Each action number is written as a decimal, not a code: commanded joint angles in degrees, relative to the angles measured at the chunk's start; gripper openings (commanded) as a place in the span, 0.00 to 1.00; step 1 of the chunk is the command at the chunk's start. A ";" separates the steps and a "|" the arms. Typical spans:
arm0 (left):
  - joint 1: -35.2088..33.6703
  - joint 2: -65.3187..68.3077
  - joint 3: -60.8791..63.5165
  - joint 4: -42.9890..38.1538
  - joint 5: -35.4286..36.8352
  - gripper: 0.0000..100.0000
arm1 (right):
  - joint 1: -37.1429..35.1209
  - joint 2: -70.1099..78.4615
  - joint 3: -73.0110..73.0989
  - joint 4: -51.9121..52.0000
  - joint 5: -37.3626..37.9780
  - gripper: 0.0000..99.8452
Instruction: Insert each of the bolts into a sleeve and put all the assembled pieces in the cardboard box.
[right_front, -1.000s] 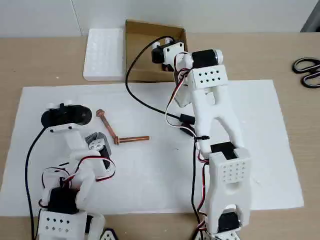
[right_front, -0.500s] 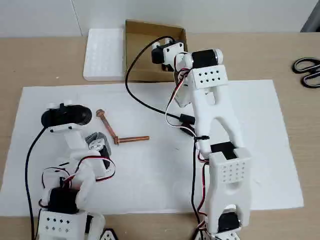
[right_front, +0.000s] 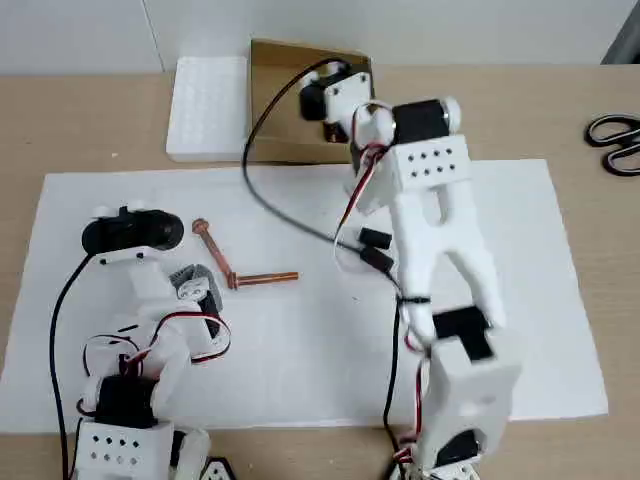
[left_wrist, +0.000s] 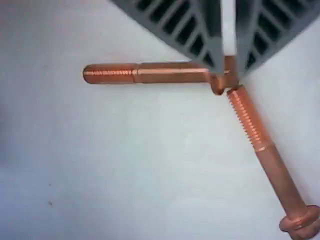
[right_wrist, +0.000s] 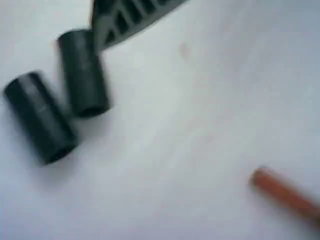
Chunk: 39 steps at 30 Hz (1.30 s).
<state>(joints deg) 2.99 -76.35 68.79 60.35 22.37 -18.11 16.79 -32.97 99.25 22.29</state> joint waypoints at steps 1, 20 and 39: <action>0.00 0.00 -2.77 0.00 -0.18 0.01 | -1.89 -9.45 10.64 0.40 2.46 0.23; 0.18 0.00 -2.77 -0.09 -0.18 0.01 | 10.77 -8.66 20.31 -9.36 10.64 0.23; 0.18 0.00 -2.77 0.00 -0.26 0.01 | 10.07 -0.31 20.22 -10.59 27.34 0.23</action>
<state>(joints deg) 2.99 -76.35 68.79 60.35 22.37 -7.74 16.26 -12.40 89.76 48.13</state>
